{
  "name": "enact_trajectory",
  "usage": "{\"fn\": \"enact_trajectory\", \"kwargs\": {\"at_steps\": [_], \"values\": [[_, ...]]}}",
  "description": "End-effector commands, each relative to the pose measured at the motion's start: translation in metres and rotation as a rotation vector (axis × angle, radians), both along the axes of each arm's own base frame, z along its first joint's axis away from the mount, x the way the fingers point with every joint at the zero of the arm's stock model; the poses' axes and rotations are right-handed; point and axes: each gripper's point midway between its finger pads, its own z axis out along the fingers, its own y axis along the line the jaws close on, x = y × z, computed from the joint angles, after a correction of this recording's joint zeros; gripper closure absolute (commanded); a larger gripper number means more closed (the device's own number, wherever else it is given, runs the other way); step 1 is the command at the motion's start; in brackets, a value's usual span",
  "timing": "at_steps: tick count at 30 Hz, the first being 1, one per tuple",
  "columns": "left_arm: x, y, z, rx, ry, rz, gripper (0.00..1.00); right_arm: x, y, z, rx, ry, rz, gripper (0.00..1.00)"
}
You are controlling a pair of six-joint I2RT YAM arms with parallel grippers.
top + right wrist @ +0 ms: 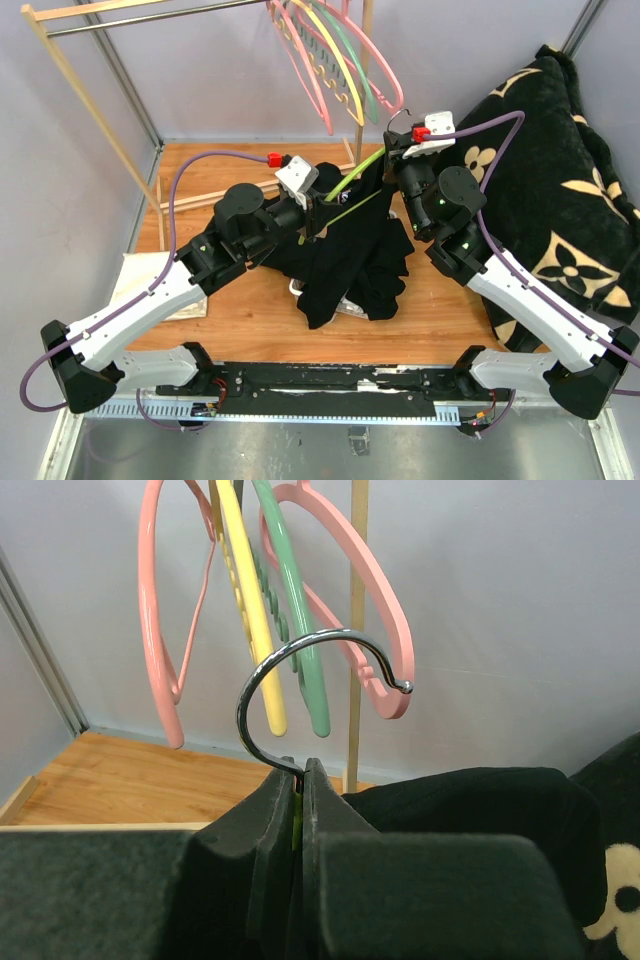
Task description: Remove the t-shirt from the hanger
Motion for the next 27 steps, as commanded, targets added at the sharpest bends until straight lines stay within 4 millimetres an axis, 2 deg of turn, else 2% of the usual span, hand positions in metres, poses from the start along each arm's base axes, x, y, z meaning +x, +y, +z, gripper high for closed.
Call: {"fn": "enact_trajectory", "kwargs": {"at_steps": [1,12,13,20,27], "values": [[-0.001,0.005,0.016,-0.034,-0.033,0.019,0.99,-0.010,-0.009,0.039,0.063,-0.089,-0.012,0.99],[0.000,0.008,0.022,-0.064,-0.044,0.037,1.00,-0.016,-0.013,0.041,0.065,-0.101,-0.003,0.97],[0.000,0.009,0.022,-0.066,-0.045,0.040,1.00,-0.016,-0.013,0.041,0.064,-0.102,-0.001,0.95],[-0.004,0.013,0.032,-0.094,-0.064,0.039,0.99,-0.020,-0.012,0.042,0.054,-0.108,0.022,0.62],[-0.015,0.021,0.047,-0.127,-0.109,0.016,1.00,-0.035,-0.026,0.049,0.082,-0.131,0.025,0.57]]}}
